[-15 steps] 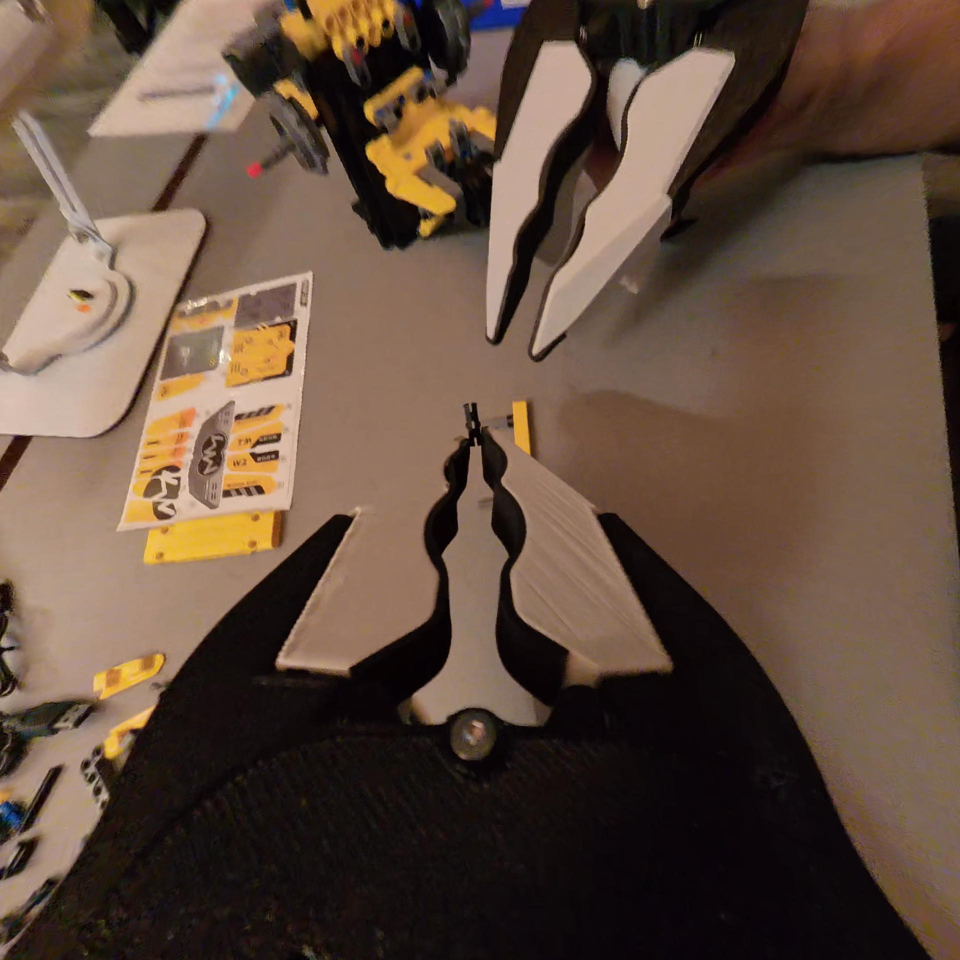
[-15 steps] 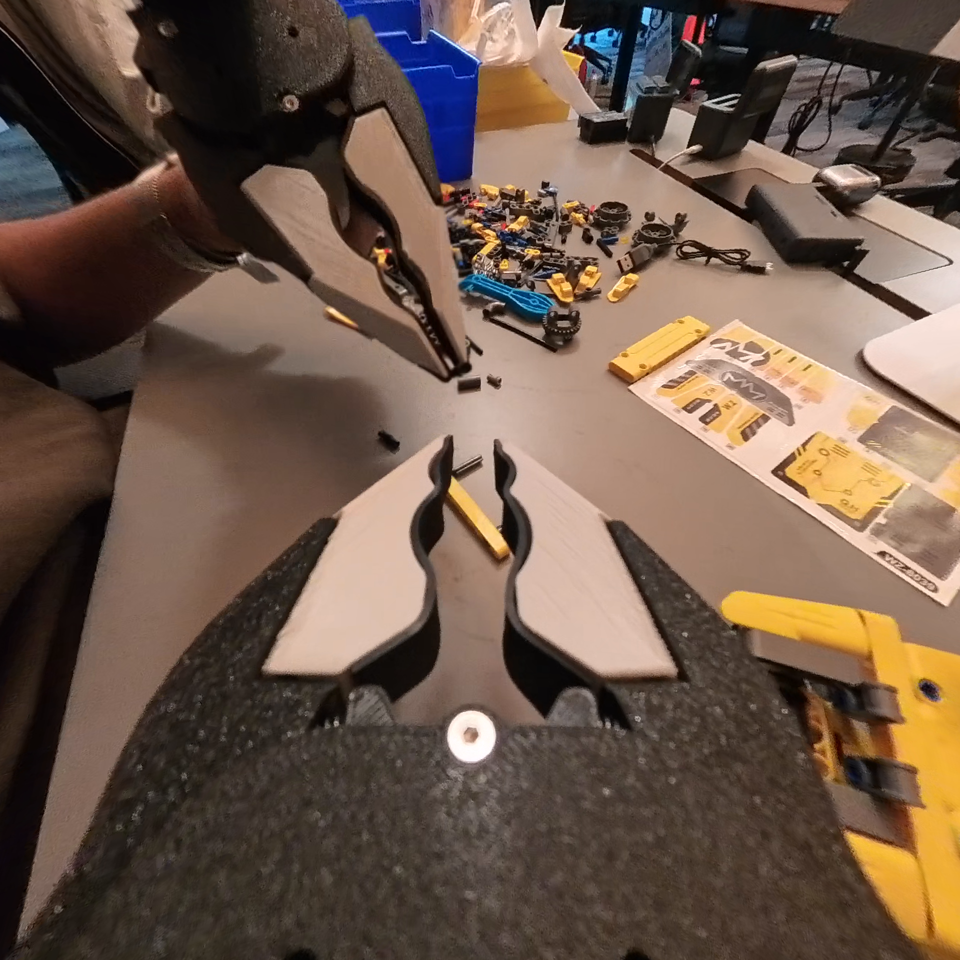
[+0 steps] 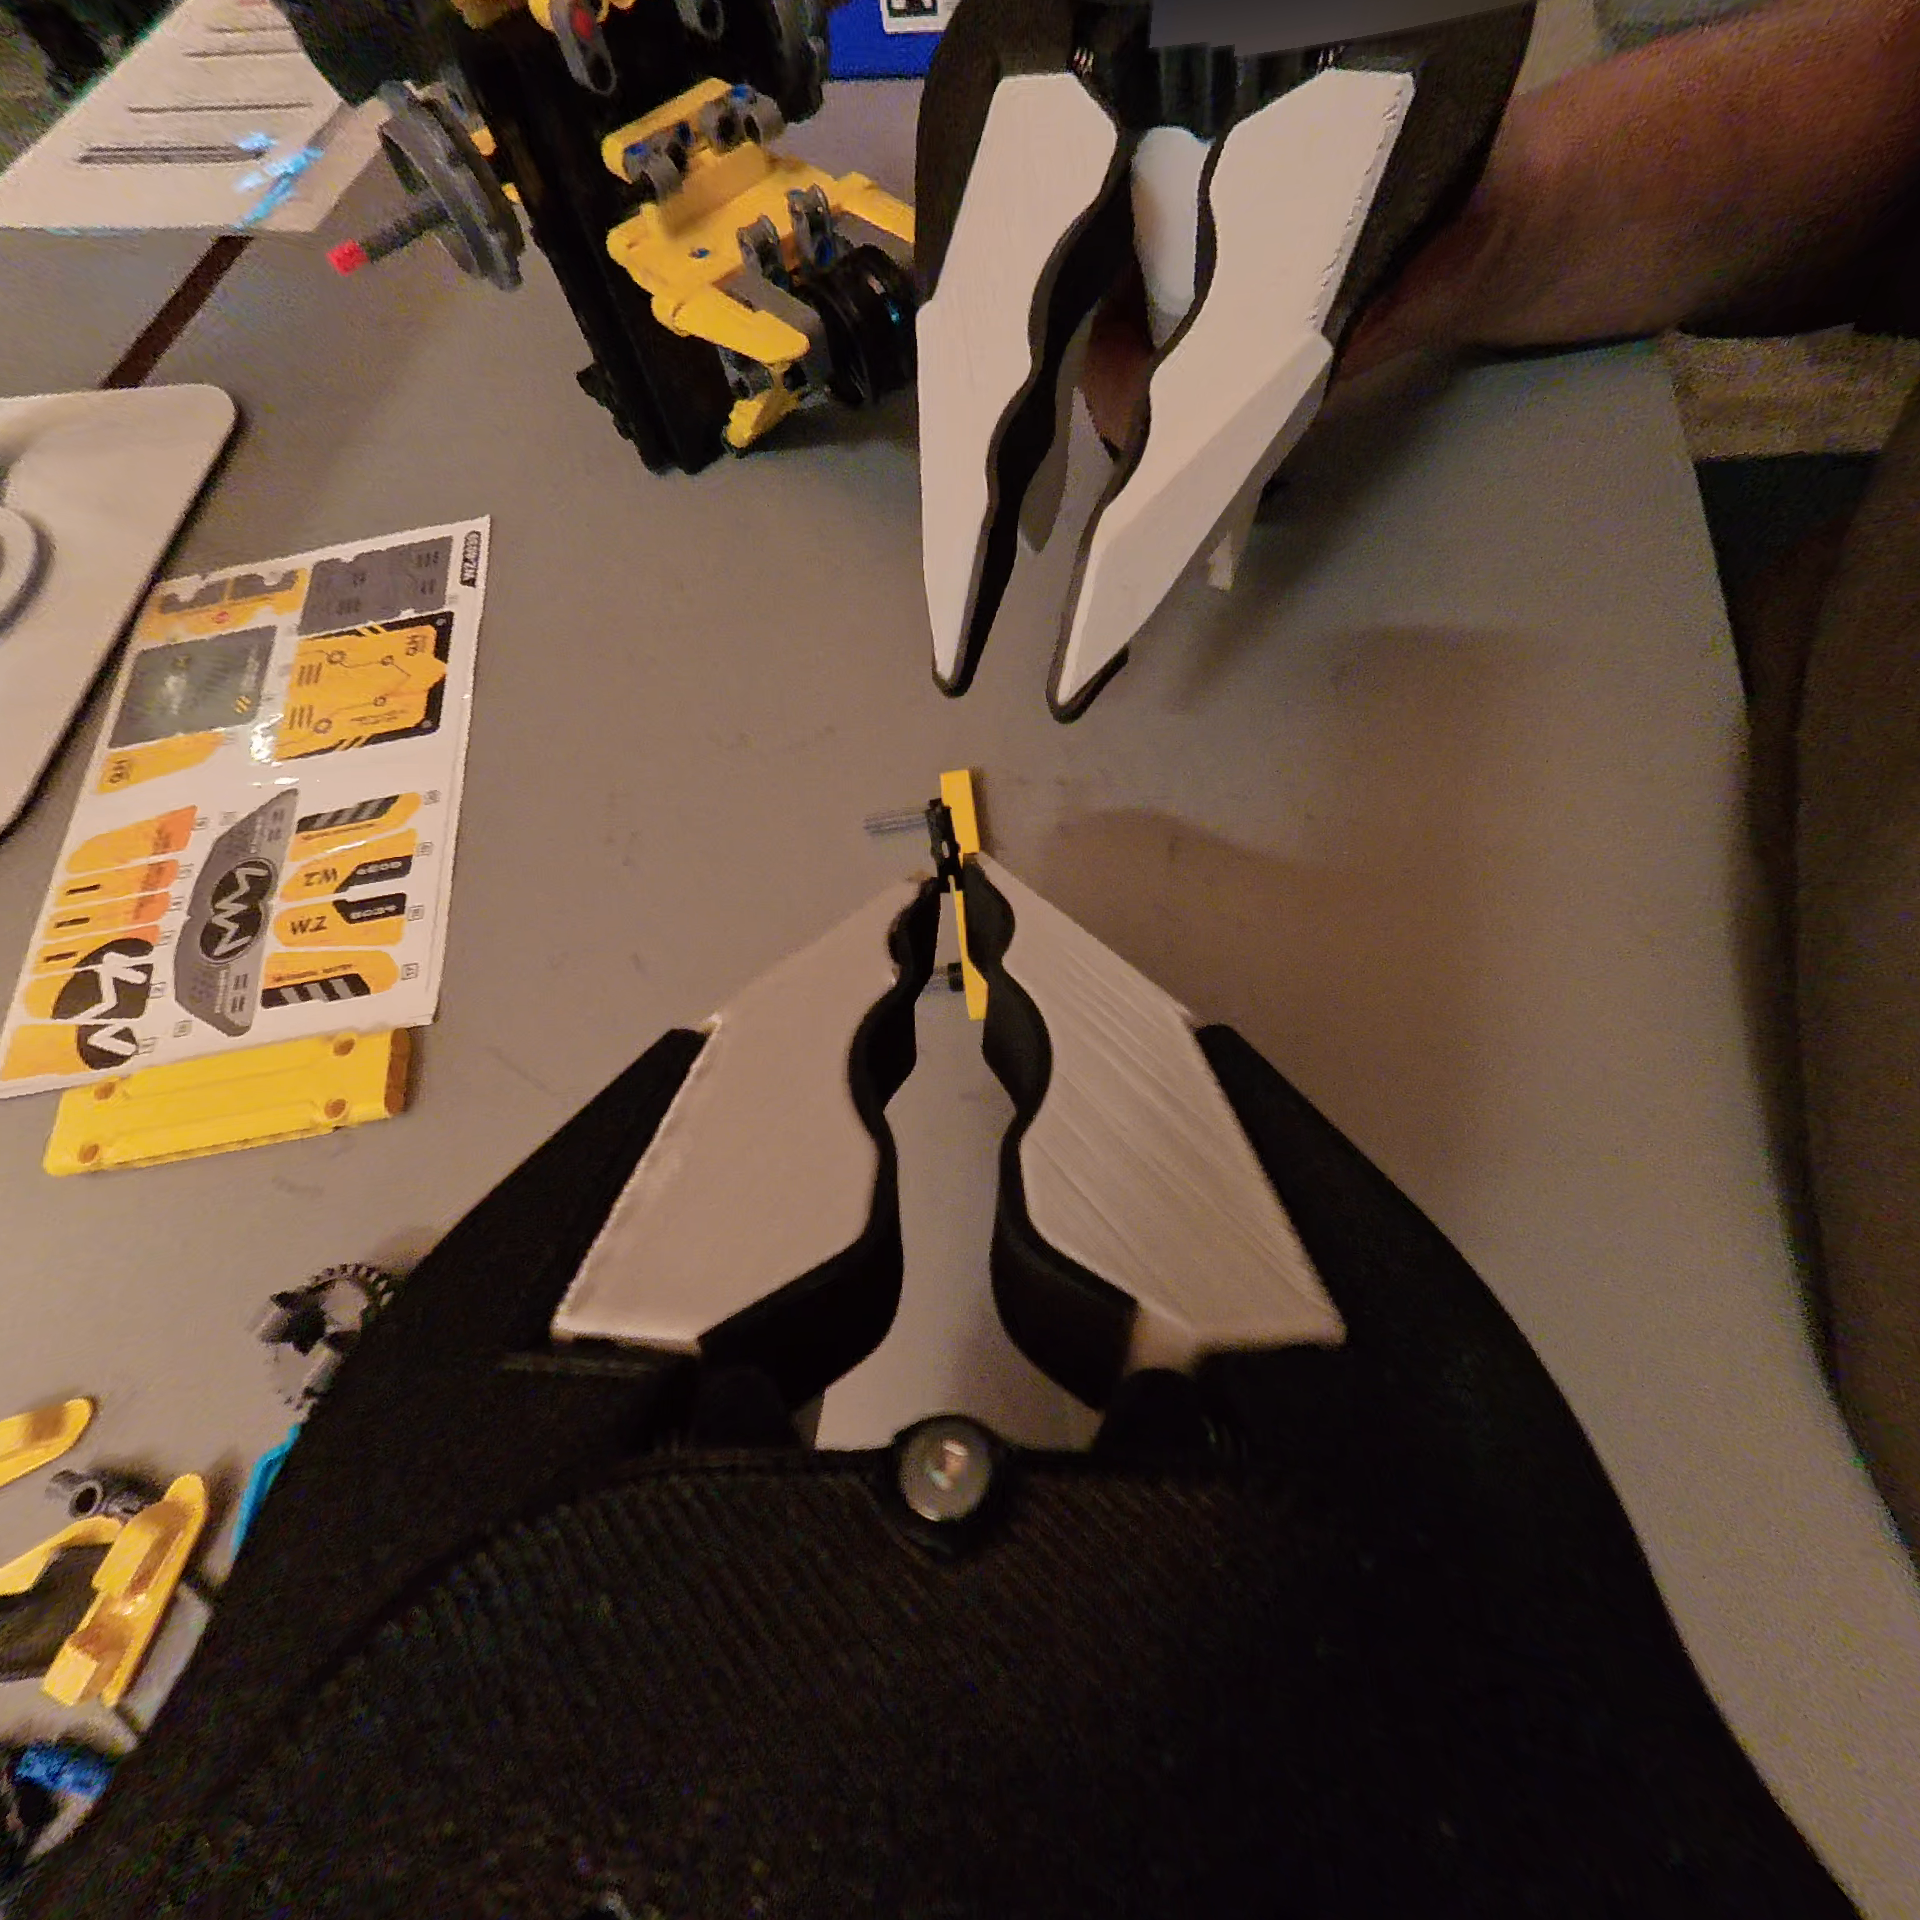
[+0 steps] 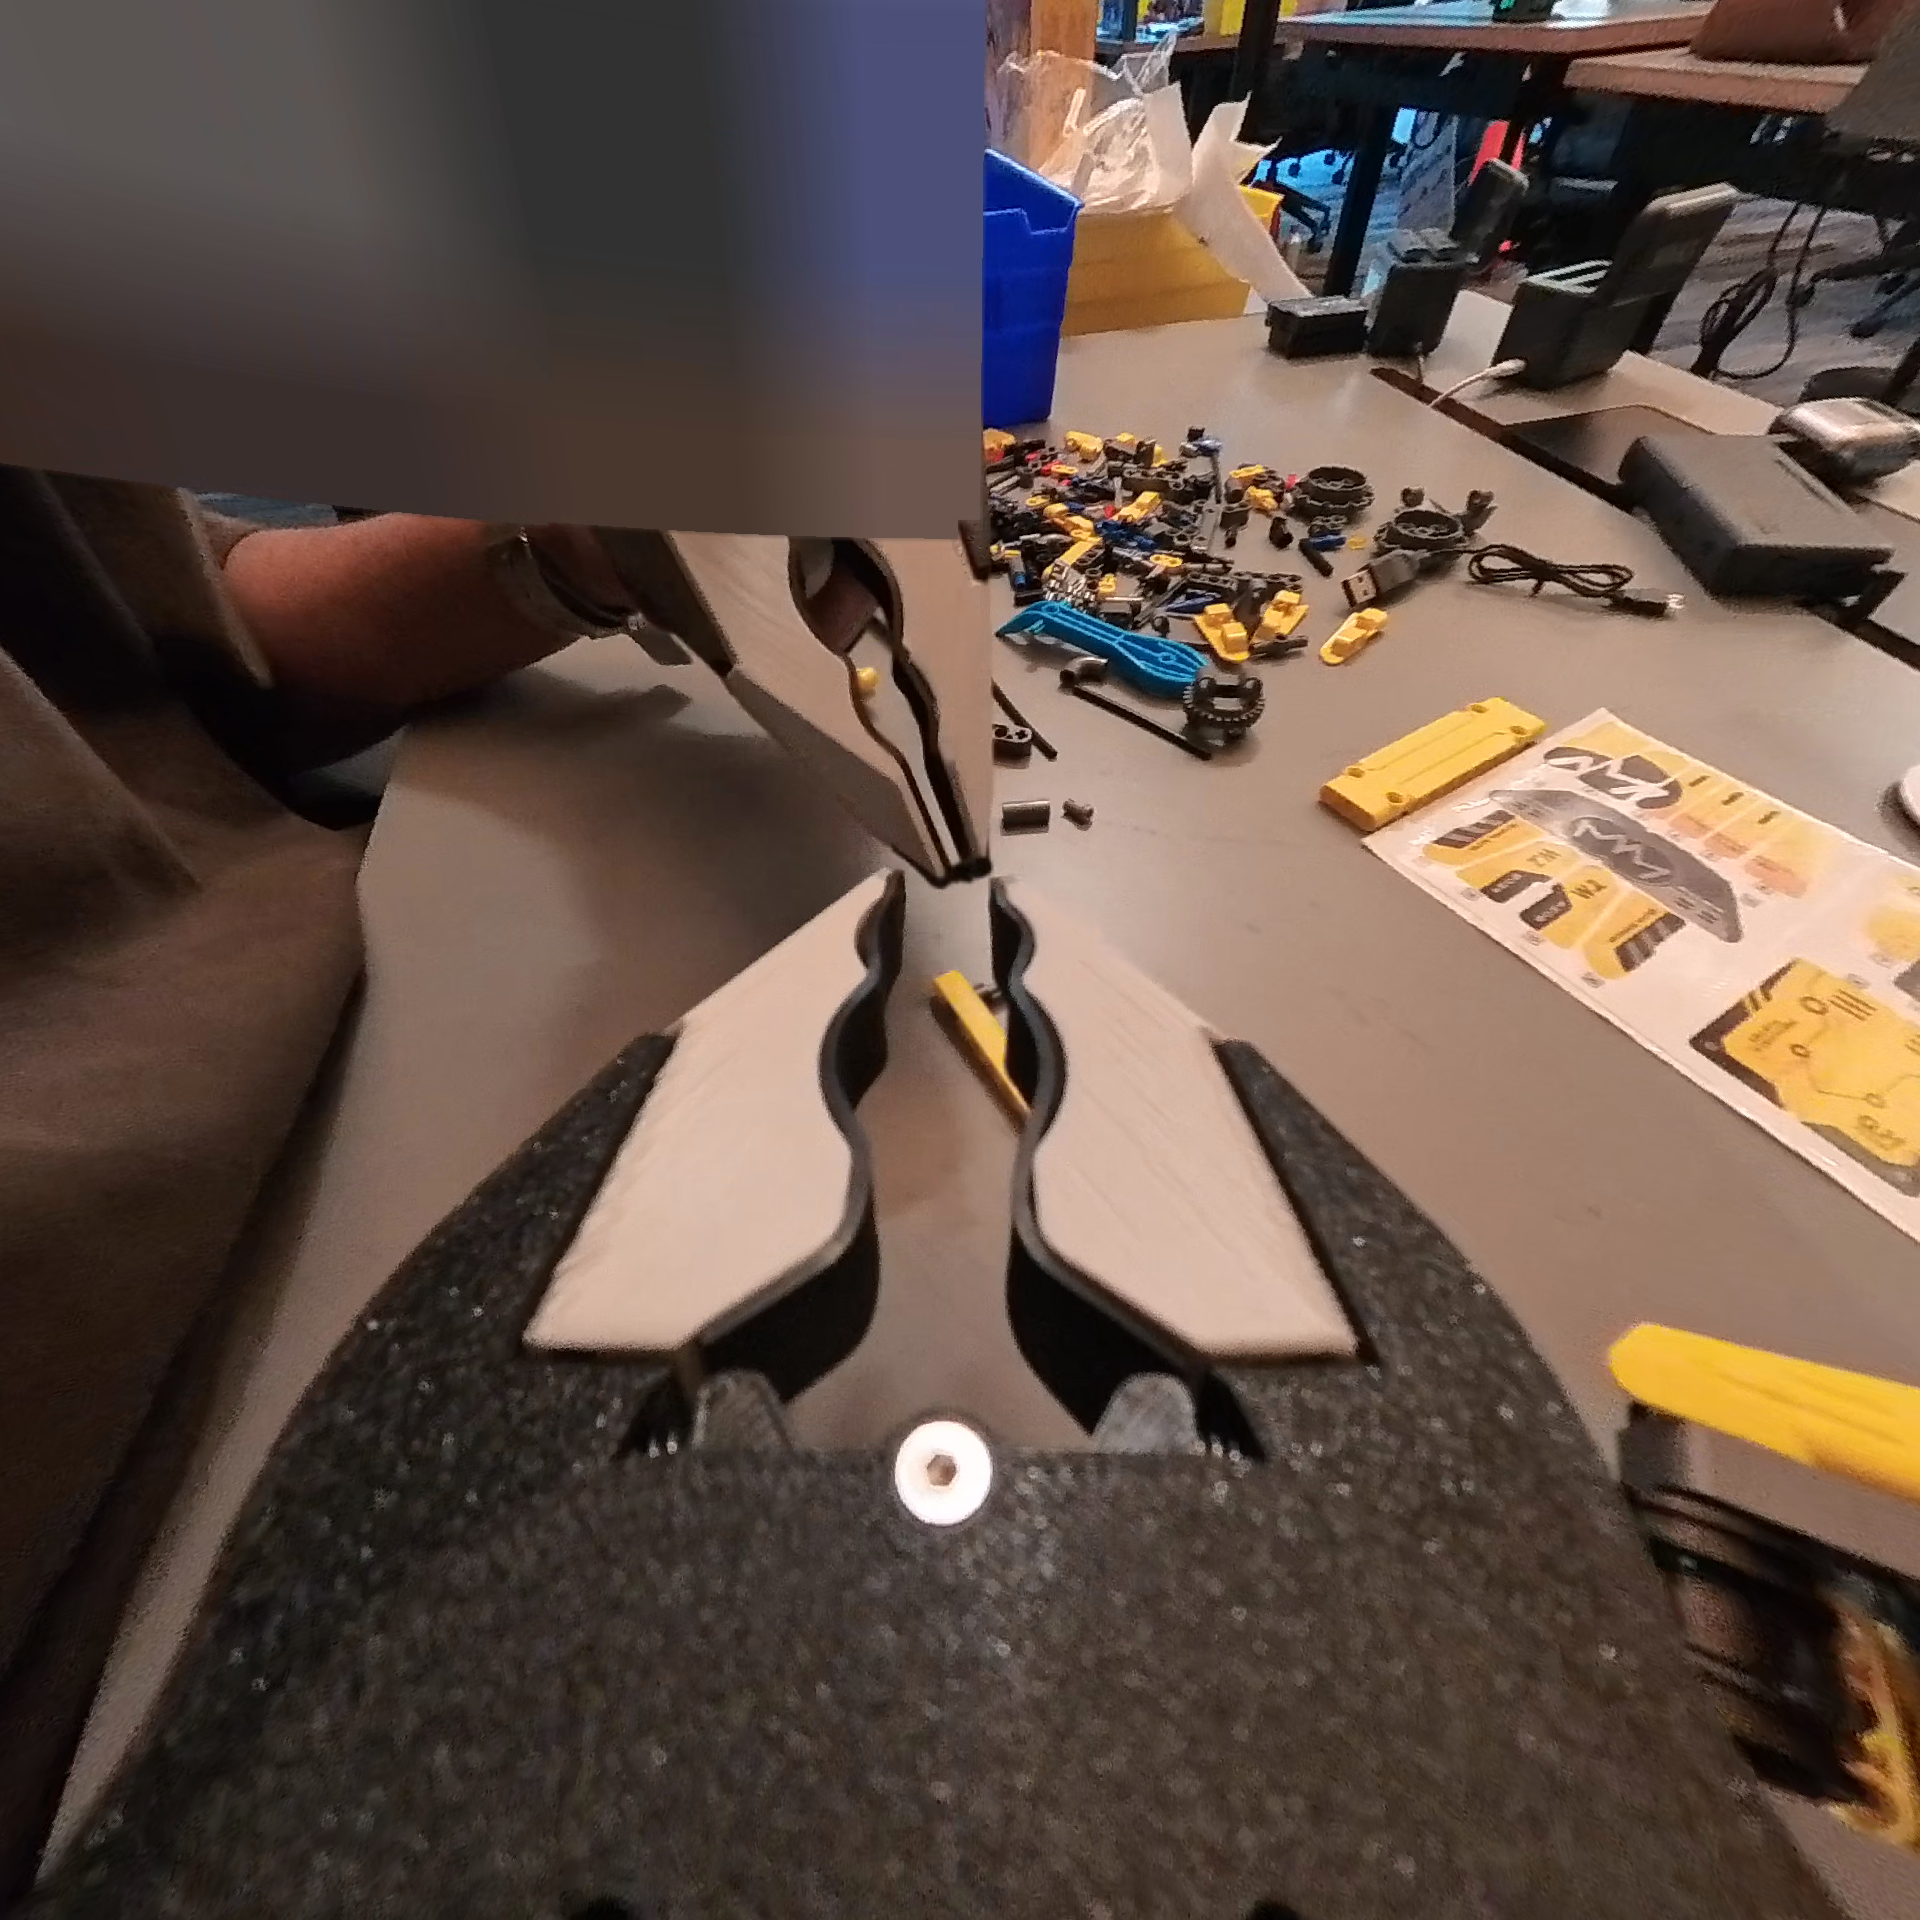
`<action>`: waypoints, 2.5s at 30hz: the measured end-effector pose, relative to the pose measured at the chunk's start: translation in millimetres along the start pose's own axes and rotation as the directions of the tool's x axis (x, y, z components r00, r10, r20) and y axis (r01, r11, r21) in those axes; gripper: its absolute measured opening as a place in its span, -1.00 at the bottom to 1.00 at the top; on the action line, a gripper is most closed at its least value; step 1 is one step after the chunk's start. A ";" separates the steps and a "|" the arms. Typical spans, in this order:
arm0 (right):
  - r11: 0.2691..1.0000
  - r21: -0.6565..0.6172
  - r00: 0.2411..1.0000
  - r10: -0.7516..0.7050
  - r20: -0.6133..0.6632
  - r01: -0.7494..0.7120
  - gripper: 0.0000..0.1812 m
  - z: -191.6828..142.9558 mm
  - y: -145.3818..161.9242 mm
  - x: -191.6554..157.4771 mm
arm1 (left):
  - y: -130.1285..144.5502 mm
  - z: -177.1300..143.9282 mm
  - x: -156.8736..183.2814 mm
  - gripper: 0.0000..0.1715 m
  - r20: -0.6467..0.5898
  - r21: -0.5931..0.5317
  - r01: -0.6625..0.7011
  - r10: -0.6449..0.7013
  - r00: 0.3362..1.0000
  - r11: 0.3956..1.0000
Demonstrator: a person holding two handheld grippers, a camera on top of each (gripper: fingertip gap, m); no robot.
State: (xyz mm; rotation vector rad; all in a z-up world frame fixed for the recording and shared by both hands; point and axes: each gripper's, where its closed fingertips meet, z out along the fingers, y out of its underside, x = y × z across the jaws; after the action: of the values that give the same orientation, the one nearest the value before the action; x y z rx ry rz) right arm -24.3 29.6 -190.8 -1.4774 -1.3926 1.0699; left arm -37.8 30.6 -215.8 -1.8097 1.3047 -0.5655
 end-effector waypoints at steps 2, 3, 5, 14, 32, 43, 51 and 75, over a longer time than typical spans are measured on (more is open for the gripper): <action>1.000 -0.003 1.000 0.001 0.008 -0.001 -0.83 1.9 1.5 -0.9 | -0.1 1.9 3.6 -0.96 -0.019 0.002 0.000 0.000 1.000 1.000; 1.000 -0.004 1.000 0.005 0.012 -0.005 -0.83 2.7 2.3 -0.9 | 0.4 2.9 5.0 -0.96 -0.026 0.000 0.001 -0.001 1.000 1.000; 1.000 -0.005 1.000 0.017 0.023 -0.017 -0.83 3.5 3.4 -1.1 | 2.0 4.9 7.0 -0.96 -0.034 -0.007 0.002 -0.002 0.999 1.000; 1.000 -0.019 0.999 0.018 0.050 -0.018 -0.81 5.3 5.7 -5.2 | 5.3 12.1 11.8 -0.97 -0.064 -0.019 0.015 -0.016 0.998 1.000; 0.990 -0.130 0.998 -0.047 0.031 0.051 -0.84 9.9 22.5 -9.1 | 7.6 15.7 17.0 -0.97 -0.084 -0.027 0.005 -0.007 0.996 1.000; 0.983 -0.174 0.998 -0.056 0.027 0.060 -0.93 11.7 30.0 -8.5 | 6.6 14.8 22.5 -0.97 -0.098 -0.019 -0.032 0.030 0.995 0.999; 0.975 -0.209 0.997 -0.076 0.024 0.079 -0.95 8.6 35.5 -7.3 | 5.8 17.4 17.0 -0.79 -0.066 -0.011 -0.016 0.015 0.998 1.000; 0.730 -0.615 0.798 -0.544 -0.259 0.298 -0.95 -13.9 81.3 4.8 | 26.4 47.4 6.5 -0.74 0.010 -0.180 0.147 -0.147 0.989 0.973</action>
State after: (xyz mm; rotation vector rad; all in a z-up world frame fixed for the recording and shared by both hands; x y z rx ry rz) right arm 13.5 30.2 -264.2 -1.5288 -1.6739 0.0113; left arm -15.0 37.7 -264.8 -2.0684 1.2653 -0.5439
